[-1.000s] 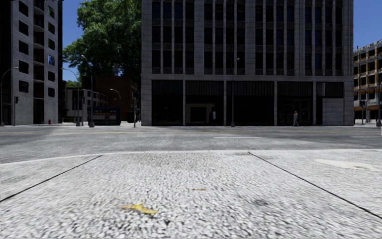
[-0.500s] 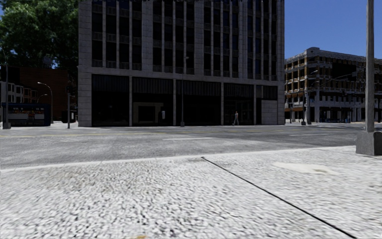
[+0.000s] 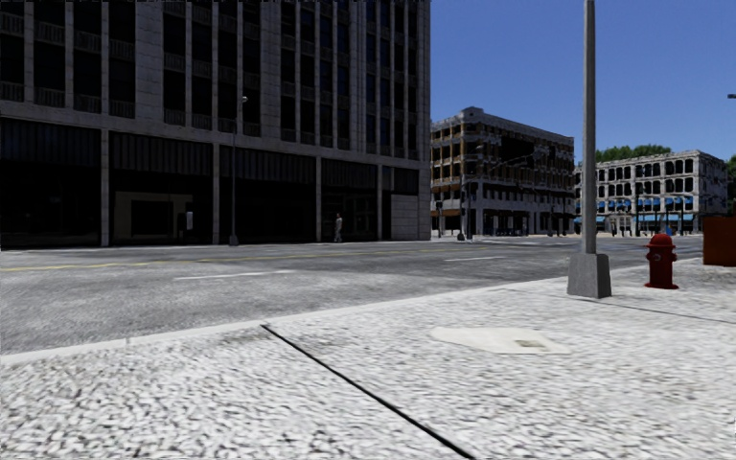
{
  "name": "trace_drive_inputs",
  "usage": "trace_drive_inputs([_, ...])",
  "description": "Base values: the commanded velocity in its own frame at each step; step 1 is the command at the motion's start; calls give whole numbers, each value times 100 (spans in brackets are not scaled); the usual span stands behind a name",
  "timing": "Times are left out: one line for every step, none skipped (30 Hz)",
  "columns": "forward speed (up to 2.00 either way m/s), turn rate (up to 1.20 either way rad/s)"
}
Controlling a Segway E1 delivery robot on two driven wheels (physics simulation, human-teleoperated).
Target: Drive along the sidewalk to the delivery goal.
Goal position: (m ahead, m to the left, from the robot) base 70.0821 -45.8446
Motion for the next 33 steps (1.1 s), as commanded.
trace_drive_inputs([179, -69])
trace_drive_inputs([179, -69])
trace_drive_inputs([179, -69])
trace_drive_inputs([179, -69])
trace_drive_inputs([179, -69])
trace_drive_inputs([179, -69])
trace_drive_inputs([179, -69])
trace_drive_inputs([179, -69])
trace_drive_inputs([179, -69])
trace_drive_inputs([179, -71])
trace_drive_inputs([179, -79])
trace_drive_inputs([179, -83])
trace_drive_inputs([179, -84])
trace_drive_inputs([179, -84])
trace_drive_inputs([179, -84])
trace_drive_inputs([179, -84])
trace_drive_inputs([179, -84])
trace_drive_inputs([179, -84])
trace_drive_inputs([179, -84])
trace_drive_inputs([179, -84])
trace_drive_inputs([179, -84])
trace_drive_inputs([179, -84])
trace_drive_inputs([179, -84])
trace_drive_inputs([179, -84])
trace_drive_inputs([179, -84])
trace_drive_inputs([179, -84])
trace_drive_inputs([179, -84])
trace_drive_inputs([179, -84])
trace_drive_inputs([179, -84])
trace_drive_inputs([179, -84])
trace_drive_inputs([179, -84])
trace_drive_inputs([179, -84])
trace_drive_inputs([179, -82])
